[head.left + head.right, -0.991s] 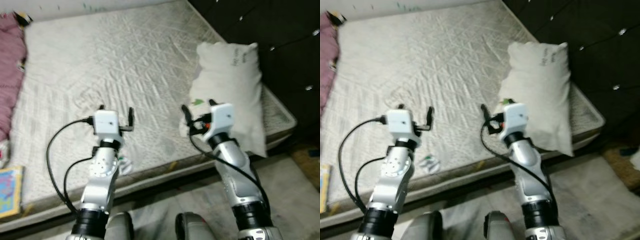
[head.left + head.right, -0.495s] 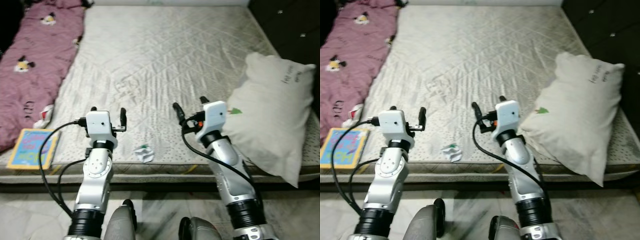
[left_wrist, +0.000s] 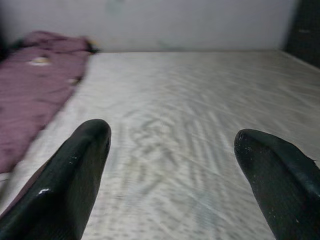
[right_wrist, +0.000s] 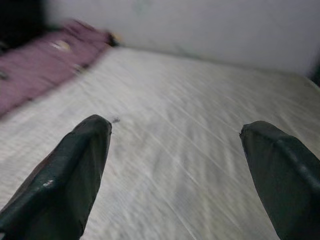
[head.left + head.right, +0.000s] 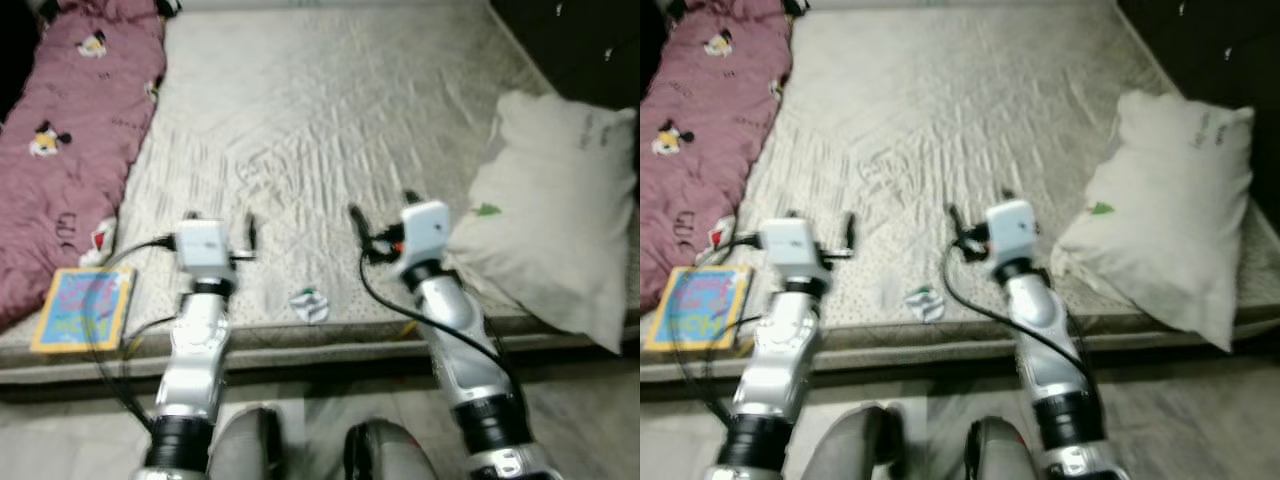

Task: Clean up the room

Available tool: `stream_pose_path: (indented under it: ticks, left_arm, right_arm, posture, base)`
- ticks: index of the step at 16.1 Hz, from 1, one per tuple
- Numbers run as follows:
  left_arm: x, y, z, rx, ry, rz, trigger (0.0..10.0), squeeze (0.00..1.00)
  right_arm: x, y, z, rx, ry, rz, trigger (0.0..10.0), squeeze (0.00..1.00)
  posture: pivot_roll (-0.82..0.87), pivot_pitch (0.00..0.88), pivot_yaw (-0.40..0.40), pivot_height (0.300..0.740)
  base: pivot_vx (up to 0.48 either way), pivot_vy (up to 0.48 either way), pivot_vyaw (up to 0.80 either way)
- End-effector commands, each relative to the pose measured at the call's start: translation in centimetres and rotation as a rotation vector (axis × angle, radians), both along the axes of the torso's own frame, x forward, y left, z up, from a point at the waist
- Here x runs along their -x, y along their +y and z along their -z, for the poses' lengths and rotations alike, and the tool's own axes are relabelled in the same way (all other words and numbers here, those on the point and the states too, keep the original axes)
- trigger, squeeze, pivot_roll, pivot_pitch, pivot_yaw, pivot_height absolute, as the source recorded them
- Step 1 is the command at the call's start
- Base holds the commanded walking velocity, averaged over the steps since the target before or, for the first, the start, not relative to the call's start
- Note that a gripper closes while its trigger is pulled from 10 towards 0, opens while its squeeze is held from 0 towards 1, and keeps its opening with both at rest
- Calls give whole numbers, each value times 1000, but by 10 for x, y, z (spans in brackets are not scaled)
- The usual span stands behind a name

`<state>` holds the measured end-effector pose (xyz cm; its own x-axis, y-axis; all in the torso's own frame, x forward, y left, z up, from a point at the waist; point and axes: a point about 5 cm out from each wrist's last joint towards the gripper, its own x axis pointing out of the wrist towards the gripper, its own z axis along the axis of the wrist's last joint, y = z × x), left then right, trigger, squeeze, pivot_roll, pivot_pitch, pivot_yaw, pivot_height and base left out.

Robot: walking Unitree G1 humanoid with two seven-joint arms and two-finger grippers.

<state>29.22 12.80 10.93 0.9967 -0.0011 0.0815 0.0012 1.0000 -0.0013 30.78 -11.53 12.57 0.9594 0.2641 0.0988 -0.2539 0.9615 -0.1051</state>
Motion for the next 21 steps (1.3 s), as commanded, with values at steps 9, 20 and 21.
stream_pose_path:
  ticks: [9, 20, 21]
  left_arm:
    - [-1, 8, 2, 65, 49, -4, 10000, 0]
    - [13, 34, 11, 41, 74, -65, 10000, 0]
    - [14, 36, 9, 12, 59, -71, 10000, 0]
  right_arm:
    - [0, -4, 6, -91, 38, 34, 10000, 0]
    - [15, -35, 11, -157, 41, 211, 10000, 0]
    - [17, -39, 12, -156, 40, 226, 10000, 0]
  posture:
    - [-14, 175, -25, 740]
    - [-24, 202, 18, 740]
    - [-27, 203, 24, 740]
  base:
    - [0, 0, 0]
    - [0, 0, -218]
    - [0, 0, 0]
